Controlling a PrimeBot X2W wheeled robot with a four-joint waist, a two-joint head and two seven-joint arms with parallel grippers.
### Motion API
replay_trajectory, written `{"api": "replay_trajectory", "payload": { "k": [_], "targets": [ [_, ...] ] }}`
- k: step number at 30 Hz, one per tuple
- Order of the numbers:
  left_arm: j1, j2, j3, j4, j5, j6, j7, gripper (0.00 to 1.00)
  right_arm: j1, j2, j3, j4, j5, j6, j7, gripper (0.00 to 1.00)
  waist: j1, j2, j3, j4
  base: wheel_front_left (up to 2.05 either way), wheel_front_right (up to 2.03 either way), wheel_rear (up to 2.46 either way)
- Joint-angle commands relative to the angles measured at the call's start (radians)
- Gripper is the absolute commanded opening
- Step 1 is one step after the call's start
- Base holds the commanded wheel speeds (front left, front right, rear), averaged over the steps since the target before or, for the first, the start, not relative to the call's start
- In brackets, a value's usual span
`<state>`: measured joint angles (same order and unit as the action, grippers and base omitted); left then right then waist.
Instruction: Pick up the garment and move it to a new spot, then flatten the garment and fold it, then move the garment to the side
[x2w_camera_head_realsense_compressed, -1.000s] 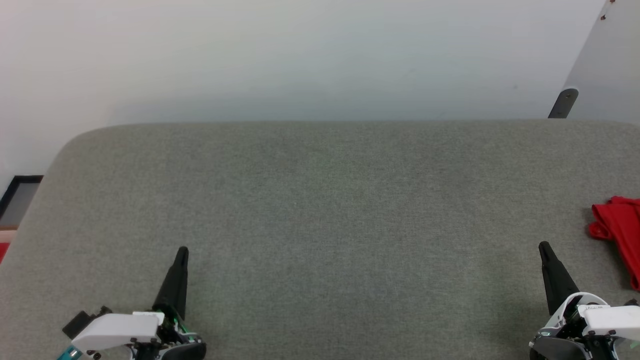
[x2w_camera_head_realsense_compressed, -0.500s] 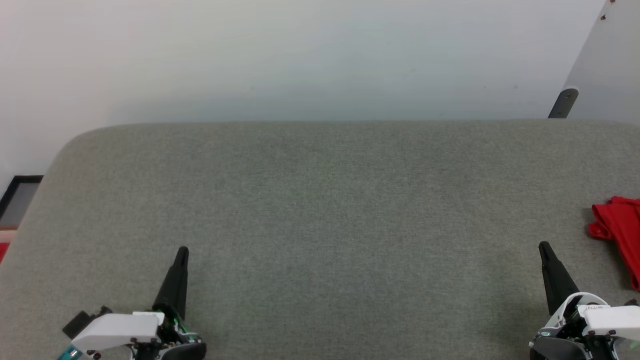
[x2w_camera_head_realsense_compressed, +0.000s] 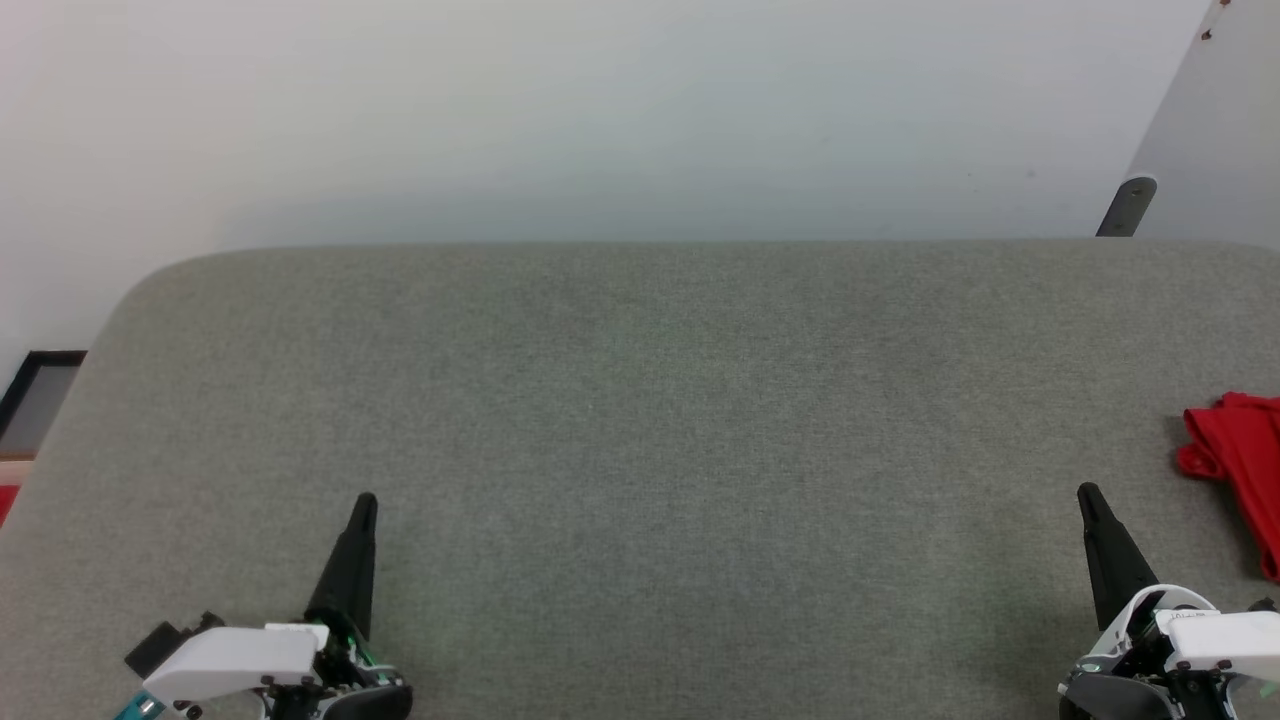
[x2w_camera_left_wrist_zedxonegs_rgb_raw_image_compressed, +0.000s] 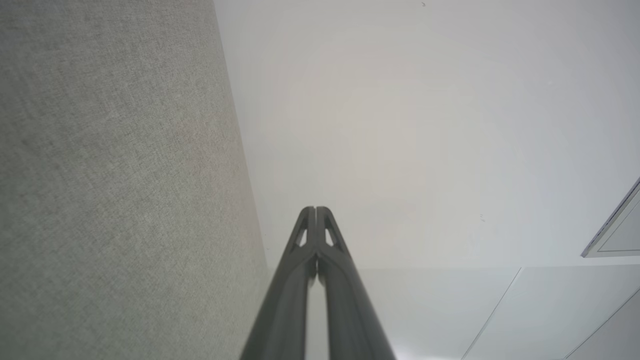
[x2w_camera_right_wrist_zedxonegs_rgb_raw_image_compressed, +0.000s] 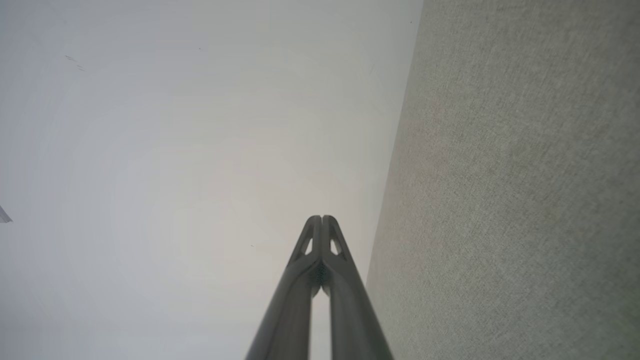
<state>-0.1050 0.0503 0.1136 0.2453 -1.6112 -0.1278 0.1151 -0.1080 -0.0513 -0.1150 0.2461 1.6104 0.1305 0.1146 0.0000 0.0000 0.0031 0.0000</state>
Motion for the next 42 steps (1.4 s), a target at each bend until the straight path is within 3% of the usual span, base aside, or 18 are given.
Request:
{"api": "replay_trajectory", "payload": {
  "k": [1,42],
  "targets": [
    [-0.009,-0.001,0.002,0.001,-0.003,-0.006,0.001,0.0,-0.003,0.004,0.001,0.0,0.005,0.0,0.001,0.0,0.0,0.0,0.0,0.0,0.0,0.0,0.0],
    [-0.009,-0.001,0.002,0.001,-0.004,-0.006,0.001,0.0,-0.003,0.004,0.001,0.0,0.005,0.0,0.001,0.0,0.0,0.0,0.0,0.0,0.0,0.0,0.0]
  ]
}}
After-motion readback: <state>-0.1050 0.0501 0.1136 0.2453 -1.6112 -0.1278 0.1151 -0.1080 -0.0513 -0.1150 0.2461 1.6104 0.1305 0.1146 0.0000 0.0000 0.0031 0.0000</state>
